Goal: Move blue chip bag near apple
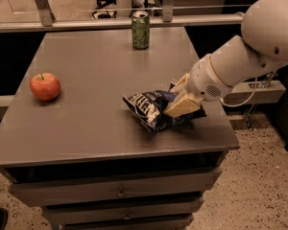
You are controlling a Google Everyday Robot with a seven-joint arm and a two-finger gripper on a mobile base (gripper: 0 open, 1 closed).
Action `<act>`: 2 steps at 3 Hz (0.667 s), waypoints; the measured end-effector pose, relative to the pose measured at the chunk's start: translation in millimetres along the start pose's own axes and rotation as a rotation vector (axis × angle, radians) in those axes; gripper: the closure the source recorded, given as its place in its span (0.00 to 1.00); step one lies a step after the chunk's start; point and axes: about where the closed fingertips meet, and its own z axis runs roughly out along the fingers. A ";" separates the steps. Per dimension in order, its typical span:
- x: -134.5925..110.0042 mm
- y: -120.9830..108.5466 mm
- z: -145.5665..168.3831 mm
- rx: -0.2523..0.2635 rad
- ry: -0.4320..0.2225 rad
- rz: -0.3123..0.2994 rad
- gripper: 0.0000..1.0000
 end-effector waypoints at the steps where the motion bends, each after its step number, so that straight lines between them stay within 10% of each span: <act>1: -20.6 -14.1 -32.1 0.065 -0.028 -0.060 1.00; 2: -25.1 -16.2 -27.8 0.063 -0.035 -0.070 1.00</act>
Offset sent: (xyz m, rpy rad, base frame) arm 0.0063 -0.0050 0.0272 0.0038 -0.0642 0.0075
